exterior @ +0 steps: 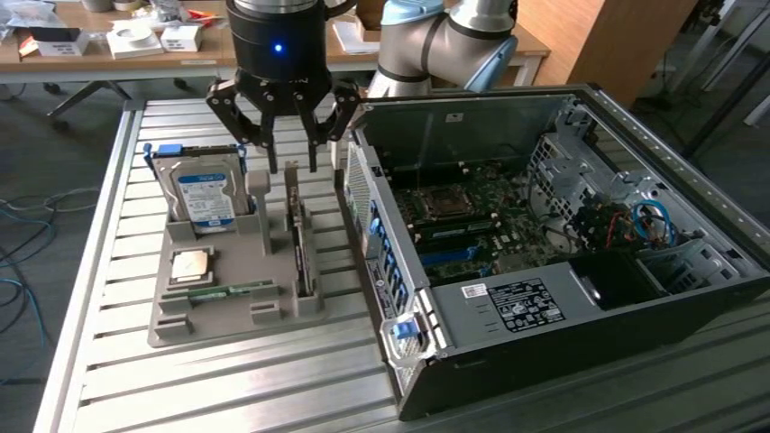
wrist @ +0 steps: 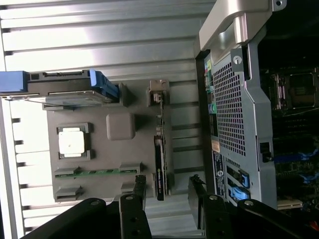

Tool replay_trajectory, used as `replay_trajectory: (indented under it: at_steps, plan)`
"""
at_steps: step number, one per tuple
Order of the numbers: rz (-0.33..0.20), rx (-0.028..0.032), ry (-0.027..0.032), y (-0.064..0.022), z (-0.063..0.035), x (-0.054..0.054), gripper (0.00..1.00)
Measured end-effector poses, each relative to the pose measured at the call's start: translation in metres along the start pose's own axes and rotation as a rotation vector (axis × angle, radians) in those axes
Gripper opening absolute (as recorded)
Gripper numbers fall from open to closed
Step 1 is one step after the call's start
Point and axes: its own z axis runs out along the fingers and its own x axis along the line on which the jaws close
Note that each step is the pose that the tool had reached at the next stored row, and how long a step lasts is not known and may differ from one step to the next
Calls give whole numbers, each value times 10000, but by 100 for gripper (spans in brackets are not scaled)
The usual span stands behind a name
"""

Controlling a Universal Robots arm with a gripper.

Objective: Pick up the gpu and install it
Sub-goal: 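Pick up the gpu and move the gpu toward the slot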

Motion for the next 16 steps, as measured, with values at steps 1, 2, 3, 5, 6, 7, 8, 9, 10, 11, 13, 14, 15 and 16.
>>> replay_trajectory:
  at_steps: [1,2,3,5,6,7,8,9,10,11,13,14,15,16]
  plan:
    - [0,-1,0,0,4,0,47]
    - [0,0,0,0,7,0,47]
    - [0,0,1,0,9,0,47]
    - [0,1,1,-1,9,0,47]
    - [0,0,1,-1,10,0,47]
    - [0,-1,0,-1,10,0,47]
    - [0,-1,0,0,10,0,47]
    - [0,-1,0,0,10,0,47]
    - [0,-1,0,-1,10,0,47]
    - [0,-1,0,-1,11,0,47]
    - [0,-6,-3,-1,18,0,47]
    - [1,-9,-1,-1,22,1,47]
    - [1,-10,1,-1,26,1,47]
    - [0,-14,1,-2,33,1,47]
